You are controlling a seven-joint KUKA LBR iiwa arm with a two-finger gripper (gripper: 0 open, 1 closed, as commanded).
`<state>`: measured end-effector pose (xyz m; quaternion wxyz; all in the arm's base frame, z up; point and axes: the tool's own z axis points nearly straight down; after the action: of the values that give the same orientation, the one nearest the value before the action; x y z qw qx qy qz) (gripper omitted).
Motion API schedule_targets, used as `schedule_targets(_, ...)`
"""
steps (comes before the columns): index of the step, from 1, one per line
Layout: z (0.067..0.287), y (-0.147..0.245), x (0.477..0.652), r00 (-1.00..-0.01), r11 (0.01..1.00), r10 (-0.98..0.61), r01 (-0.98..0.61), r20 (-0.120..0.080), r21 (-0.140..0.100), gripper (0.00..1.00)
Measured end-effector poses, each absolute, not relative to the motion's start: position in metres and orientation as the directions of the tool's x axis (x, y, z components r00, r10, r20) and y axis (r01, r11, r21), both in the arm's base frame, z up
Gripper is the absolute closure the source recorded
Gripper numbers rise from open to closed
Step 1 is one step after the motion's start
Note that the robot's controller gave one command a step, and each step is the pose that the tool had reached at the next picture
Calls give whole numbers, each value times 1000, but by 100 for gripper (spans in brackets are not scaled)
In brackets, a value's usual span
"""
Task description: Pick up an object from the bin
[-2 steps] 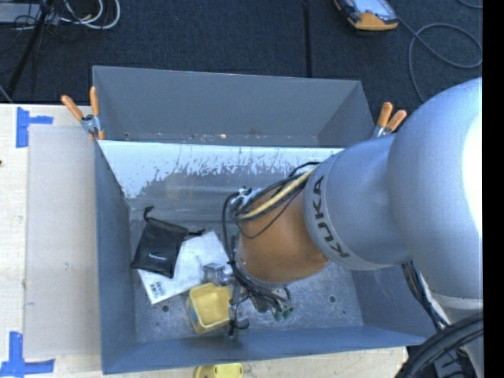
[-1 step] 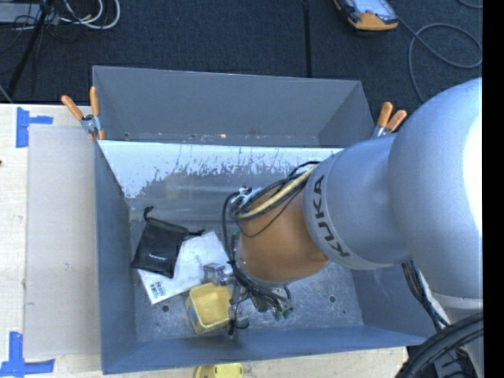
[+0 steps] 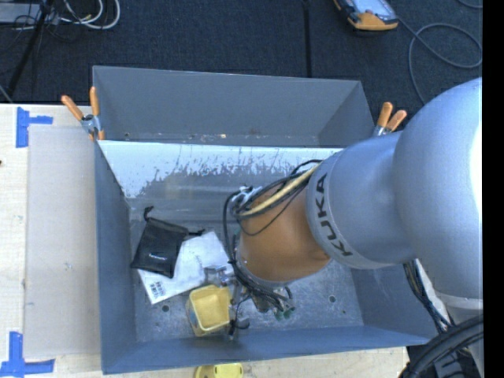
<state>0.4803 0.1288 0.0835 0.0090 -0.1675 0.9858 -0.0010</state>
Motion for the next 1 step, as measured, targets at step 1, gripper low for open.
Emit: schedule_targets(1, 102, 129, 476, -943, 943, -332, -332, -1, -1, 100)
